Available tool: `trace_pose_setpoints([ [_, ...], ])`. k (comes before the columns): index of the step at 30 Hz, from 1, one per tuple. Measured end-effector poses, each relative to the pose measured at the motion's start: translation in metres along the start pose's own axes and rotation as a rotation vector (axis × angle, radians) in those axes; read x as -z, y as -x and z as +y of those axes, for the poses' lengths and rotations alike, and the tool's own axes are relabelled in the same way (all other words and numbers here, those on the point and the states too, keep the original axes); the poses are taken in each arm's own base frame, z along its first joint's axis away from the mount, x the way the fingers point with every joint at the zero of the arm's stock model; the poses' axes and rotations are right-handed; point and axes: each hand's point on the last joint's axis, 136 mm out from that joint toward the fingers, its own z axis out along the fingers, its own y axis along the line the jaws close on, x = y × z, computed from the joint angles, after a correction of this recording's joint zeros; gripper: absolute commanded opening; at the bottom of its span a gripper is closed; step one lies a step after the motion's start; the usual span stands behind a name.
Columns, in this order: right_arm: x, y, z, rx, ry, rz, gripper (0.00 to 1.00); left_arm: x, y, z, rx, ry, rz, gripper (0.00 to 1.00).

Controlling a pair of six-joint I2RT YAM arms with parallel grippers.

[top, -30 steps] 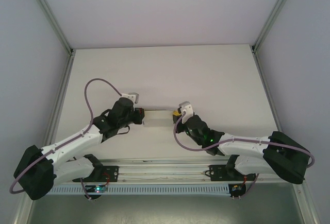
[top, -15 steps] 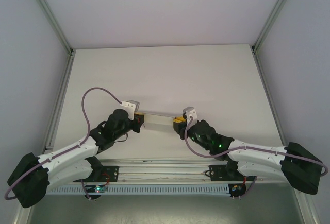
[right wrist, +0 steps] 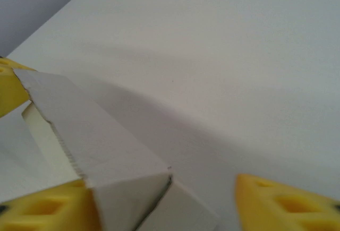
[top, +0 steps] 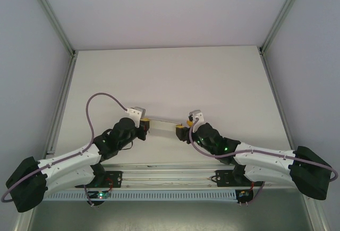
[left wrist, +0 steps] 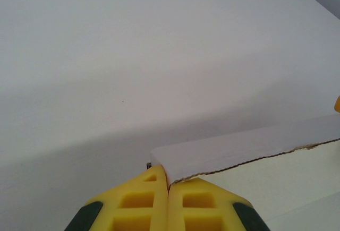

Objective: Assemble paper box

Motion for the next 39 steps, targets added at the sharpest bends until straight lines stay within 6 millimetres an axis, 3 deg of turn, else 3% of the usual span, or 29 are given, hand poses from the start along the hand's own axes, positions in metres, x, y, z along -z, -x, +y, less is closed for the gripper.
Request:
trace_pose_setpoints([
  [3,0.001,0.0,0.001,-0.014,0.006,0.005,0.98,0.001,-0.002,-0.001,-0.014,0.008,-0.004,0.0],
  [15,0.002,0.019,0.027,-0.028,0.099,-0.004,0.98,0.001,-0.005,-0.002,-0.045,0.045,-0.012,0.0],
  [20,0.0,0.019,0.028,-0.039,0.1,0.006,0.98,0.003,-0.005,-0.002,-0.048,0.049,-0.015,0.0],
  [28,0.011,0.048,0.013,-0.163,-0.002,-0.079,0.98,0.004,-0.007,-0.003,-0.061,0.06,-0.016,0.0],
  [32,0.01,0.039,0.004,-0.209,-0.041,-0.054,0.98,0.005,-0.007,-0.004,-0.066,0.067,-0.018,0.0],
  [39,-0.001,0.004,-0.013,-0.248,-0.119,0.04,0.98,0.006,-0.007,-0.005,-0.088,0.073,-0.023,0.0],
])
